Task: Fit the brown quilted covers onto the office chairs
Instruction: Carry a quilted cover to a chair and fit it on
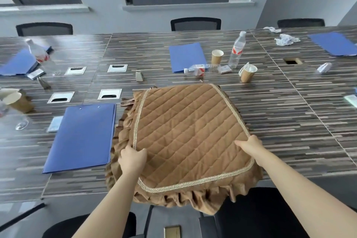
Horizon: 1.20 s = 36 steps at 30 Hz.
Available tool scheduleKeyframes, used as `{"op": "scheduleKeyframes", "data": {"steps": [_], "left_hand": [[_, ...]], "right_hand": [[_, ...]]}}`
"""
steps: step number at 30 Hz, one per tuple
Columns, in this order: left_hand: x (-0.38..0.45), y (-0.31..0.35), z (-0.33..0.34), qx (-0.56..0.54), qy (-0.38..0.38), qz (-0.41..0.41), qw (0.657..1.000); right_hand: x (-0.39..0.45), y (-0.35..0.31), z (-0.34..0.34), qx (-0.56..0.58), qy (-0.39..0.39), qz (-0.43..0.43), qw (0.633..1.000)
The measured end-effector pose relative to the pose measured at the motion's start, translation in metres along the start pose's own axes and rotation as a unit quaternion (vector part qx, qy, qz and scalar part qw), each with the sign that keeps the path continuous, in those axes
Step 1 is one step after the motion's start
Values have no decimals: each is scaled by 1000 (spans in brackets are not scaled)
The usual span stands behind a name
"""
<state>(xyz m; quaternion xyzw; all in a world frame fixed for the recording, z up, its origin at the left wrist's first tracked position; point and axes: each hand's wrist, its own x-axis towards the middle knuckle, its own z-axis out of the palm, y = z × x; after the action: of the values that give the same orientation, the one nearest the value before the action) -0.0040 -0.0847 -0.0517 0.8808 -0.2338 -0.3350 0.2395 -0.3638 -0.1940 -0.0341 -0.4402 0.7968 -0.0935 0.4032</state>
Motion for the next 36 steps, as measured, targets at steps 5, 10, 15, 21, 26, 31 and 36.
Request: {"op": "scheduleKeyframes", "data": {"steps": [5, 10, 15, 21, 26, 31, 36], "left_hand": [[0, 6, -23, -111, 23, -38, 993], [0, 6, -43, -189, -17, -42, 981], [-30, 1, -61, -232, 9, -1, 973], [-114, -53, -96, -294, 44, 11, 955], [-217, -122, -125, -340, 86, 22, 936], [-325, -216, -152, -391, 139, -1, 910], [-415, -307, -184, -417, 186, -24, 889]], "right_hand": [[-5, -12, -4, 63, -17, -1, 998], [-22, -10, -7, 95, -2, -26, 995], [-51, 0, -17, 118, 28, -75, 990], [-119, 30, -29, 146, 18, -122, 982], [-205, 66, -37, 159, -3, -179, 971], [-294, 113, -31, 162, -38, -244, 955], [-374, 147, -5, 164, -86, -272, 944]]}}
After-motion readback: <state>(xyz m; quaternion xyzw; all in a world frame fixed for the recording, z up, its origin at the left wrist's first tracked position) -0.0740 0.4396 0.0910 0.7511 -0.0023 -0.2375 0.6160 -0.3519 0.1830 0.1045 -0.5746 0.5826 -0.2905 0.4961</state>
